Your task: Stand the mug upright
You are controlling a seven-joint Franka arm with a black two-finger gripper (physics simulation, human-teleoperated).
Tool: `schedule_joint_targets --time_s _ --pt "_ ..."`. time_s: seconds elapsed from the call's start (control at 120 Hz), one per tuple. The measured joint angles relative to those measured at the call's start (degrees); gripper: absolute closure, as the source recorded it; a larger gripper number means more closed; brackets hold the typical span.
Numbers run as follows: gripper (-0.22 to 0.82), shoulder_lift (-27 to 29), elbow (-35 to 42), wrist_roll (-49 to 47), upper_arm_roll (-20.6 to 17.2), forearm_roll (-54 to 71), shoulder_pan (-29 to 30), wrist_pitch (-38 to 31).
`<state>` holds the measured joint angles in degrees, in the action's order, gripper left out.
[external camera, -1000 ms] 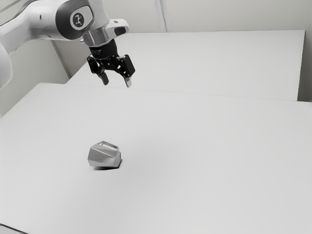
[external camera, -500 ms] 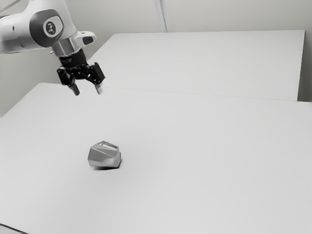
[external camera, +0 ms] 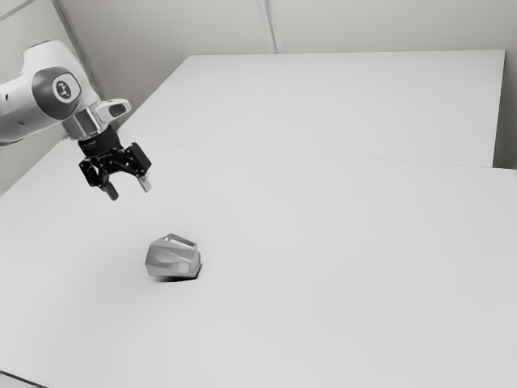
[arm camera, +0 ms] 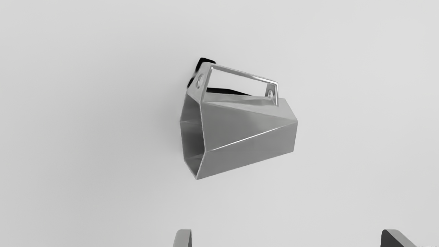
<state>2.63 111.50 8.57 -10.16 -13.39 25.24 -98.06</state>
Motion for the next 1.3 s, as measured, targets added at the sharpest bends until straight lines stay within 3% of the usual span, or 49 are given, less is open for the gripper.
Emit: schedule_joint_targets --time_s 0.542,0.942,1.3 --pt "0.00 -0.27 10.96 11.26 0.10 -6.17 3.07 -8.02" --pt "0.00 -4.42 13.09 18.91 0.15 -11.72 5.54 -13.01" --pt "0.00 -6.47 15.55 24.07 0.13 -18.42 3.83 -14.73"
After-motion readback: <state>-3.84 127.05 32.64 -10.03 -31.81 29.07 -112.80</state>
